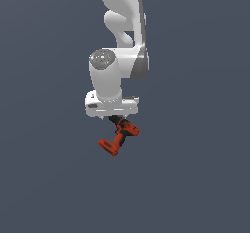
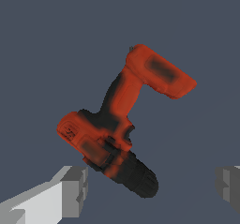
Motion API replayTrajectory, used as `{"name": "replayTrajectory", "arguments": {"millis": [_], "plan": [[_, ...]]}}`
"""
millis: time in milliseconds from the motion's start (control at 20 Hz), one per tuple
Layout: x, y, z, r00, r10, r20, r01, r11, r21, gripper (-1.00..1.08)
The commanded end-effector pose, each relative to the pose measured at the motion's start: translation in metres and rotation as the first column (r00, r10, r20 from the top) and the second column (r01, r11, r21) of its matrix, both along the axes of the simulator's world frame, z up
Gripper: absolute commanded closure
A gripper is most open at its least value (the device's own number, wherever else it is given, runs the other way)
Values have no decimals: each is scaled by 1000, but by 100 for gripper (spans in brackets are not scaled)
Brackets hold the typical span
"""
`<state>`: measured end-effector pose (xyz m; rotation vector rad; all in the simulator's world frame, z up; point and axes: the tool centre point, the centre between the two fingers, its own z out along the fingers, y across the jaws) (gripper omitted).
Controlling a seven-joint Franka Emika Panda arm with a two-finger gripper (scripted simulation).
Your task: Pick up the object and move it to a goal position.
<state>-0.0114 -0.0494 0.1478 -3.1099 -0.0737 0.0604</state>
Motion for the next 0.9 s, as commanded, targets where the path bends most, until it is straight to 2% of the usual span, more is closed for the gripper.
{"name": "replayTrajectory", "arguments": {"millis": [0,400,850], "plan": [[-3,-2,-6,1000,29,-8,-29,999,21,-100],[-16,-8,-28,989,145,-21,-142,983,113,-100],[-30,-12,-51,962,272,5,-266,938,224,-100]]}}
